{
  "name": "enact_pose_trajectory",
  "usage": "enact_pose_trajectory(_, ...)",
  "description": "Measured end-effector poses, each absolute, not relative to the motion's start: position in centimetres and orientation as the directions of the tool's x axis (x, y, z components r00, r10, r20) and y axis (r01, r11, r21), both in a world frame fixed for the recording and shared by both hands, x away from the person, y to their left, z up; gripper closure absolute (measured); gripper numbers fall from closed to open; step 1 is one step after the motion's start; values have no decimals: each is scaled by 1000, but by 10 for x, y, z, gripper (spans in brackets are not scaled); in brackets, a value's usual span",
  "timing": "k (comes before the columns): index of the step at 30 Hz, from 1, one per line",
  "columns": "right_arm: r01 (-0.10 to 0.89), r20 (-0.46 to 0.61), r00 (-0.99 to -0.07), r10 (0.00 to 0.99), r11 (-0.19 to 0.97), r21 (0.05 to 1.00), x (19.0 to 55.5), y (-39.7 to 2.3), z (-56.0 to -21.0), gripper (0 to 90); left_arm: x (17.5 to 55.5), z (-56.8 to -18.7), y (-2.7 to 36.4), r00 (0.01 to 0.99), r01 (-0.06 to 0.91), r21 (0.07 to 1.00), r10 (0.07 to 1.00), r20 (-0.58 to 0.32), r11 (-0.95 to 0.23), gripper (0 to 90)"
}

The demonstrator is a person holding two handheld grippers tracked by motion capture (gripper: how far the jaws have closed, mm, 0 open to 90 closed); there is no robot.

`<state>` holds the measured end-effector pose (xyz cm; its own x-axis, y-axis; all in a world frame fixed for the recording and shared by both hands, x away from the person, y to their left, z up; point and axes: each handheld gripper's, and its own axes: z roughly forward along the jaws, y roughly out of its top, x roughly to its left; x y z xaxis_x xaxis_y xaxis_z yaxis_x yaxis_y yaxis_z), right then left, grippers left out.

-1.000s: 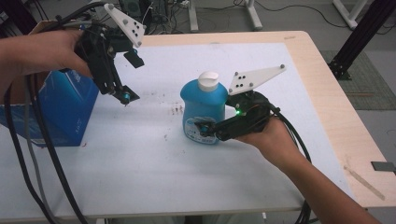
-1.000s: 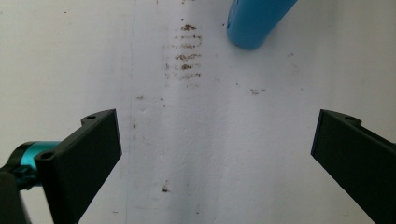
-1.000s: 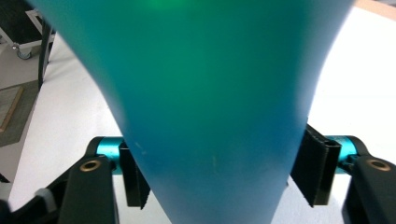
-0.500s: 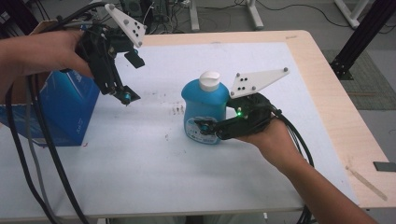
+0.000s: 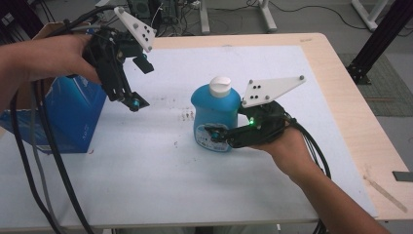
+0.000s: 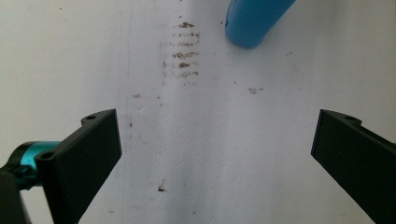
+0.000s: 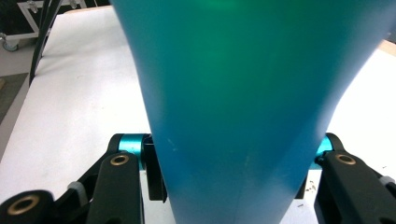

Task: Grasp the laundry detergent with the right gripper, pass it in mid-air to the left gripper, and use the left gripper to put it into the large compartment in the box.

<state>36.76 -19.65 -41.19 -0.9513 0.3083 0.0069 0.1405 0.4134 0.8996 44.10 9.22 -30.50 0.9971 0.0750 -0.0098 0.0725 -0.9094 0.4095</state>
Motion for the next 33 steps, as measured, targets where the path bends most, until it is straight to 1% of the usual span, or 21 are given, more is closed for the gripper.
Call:
enact_pose_trajectory(10,121,-4,-962,274,440,890,369,-196,-400,471,427,-293,80,998,55,430,48,-28,-901,17)
enact_pose_trajectory(19,95,-8,-978,210,476,874,375,-198,-380,469,412,-278,62,998,44,423,26,-49,-905,17)
enact_pose_trajectory(25,79,-9,-985,174,494,866,379,-197,-370,468,407,-268,52,998,53,412,32,-57,-910,17)
enact_pose_trajectory(30,61,-15,-990,143,511,857,382,-195,-362,468,407,-263,45,994,90,399,56,-96,-913,17)
enact_pose_trajectory(33,55,-16,-991,131,520,853,384,-194,-358,468,407,-261,41,993,84,382,45,-109,-920,17)
